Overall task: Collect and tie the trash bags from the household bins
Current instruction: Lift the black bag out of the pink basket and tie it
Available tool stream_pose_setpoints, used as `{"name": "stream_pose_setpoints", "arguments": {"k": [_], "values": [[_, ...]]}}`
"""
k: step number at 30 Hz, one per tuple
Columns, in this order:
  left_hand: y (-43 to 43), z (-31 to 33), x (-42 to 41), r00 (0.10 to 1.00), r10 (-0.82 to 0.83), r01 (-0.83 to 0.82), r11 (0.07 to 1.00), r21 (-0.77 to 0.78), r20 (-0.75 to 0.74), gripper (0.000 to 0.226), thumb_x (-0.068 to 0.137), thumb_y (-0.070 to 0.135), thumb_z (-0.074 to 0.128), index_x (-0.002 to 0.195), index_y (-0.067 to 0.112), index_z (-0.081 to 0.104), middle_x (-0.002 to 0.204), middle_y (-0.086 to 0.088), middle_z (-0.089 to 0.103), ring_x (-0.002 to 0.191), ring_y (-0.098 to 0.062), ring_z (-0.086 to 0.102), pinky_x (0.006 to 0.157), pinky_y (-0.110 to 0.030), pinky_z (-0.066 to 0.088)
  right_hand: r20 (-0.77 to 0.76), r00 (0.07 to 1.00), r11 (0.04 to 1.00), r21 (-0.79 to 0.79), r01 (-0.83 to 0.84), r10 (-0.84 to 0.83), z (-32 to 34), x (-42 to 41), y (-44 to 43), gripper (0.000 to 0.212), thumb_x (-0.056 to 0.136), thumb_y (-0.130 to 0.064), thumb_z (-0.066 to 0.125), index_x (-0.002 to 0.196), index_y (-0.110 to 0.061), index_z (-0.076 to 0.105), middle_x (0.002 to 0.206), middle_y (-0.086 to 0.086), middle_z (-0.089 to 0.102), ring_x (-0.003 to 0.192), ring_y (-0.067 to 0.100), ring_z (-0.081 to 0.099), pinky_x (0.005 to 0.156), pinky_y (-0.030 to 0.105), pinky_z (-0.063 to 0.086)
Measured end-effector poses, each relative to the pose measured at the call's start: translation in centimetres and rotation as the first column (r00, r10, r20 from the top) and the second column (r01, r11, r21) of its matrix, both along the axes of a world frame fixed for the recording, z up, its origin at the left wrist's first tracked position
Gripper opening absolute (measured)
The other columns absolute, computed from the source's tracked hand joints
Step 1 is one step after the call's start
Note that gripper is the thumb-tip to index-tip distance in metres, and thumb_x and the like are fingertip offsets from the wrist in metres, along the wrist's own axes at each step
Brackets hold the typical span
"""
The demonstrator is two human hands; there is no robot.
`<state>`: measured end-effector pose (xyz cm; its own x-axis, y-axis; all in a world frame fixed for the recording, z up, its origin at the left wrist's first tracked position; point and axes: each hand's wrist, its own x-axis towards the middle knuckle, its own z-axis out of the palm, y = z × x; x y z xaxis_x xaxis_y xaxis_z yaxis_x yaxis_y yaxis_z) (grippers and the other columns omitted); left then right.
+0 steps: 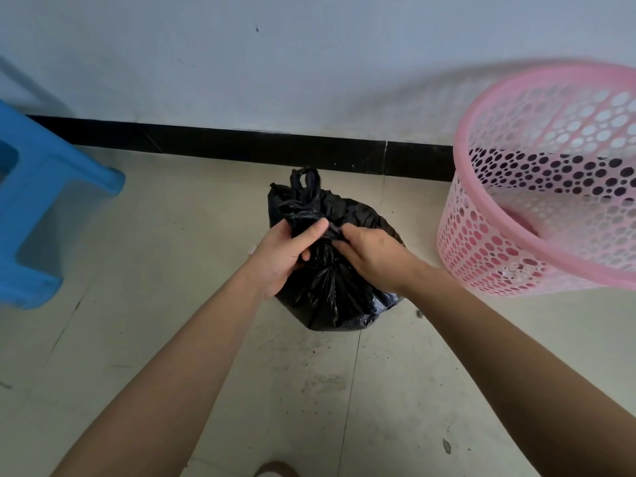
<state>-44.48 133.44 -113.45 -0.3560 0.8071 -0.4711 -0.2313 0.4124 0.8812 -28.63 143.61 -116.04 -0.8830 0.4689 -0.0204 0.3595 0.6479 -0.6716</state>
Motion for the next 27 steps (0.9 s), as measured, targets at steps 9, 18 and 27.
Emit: {"name": "stream_pose_setpoints", "arguments": {"k": [9,18,27], "values": [[0.2,1.0,-0.2,0.949,0.244,-0.281,0.942,0.183,0.2,0.018,0.104,0.03,0.05,0.099,0.014,0.056,0.063,0.003,0.044,0.06,-0.012,0.047,0.074,-0.031,0.049,-0.041,0.946,0.711,-0.67,0.213,-0.322,-0.3,1.9,-0.1,0.029,0.088,-0.034,0.072,0.114,-0.019,0.068,0.101,0.0,0.074,0.095,0.014,0.071,0.093,0.034,0.057],[1.7,3.0,1.3,0.978,0.163,-0.198,0.922,0.332,0.131,0.011,0.099,0.009,0.057,0.107,0.005,0.063,0.099,-0.014,0.059,0.094,-0.026,0.055,0.101,-0.043,0.05,-0.088,0.764,0.418,-0.874,0.248,-0.639,0.1,1.1,-1.3,0.023,0.098,-0.024,0.06,0.107,-0.004,0.067,0.107,0.022,0.071,0.098,0.032,0.07,0.096,0.05,0.054],[1.0,1.8,1.4,0.969,-0.052,0.086,0.987,0.134,-0.241,0.022,0.105,0.021,0.049,0.116,0.023,0.068,0.089,0.008,0.065,0.088,-0.007,0.061,0.101,-0.035,0.05,-0.019,0.694,0.28,-0.923,0.265,-0.72,-0.7,1.6,-1.2,0.024,0.099,-0.028,0.059,0.107,-0.007,0.068,0.107,0.015,0.074,0.104,0.031,0.071,0.101,0.05,0.051]]}}
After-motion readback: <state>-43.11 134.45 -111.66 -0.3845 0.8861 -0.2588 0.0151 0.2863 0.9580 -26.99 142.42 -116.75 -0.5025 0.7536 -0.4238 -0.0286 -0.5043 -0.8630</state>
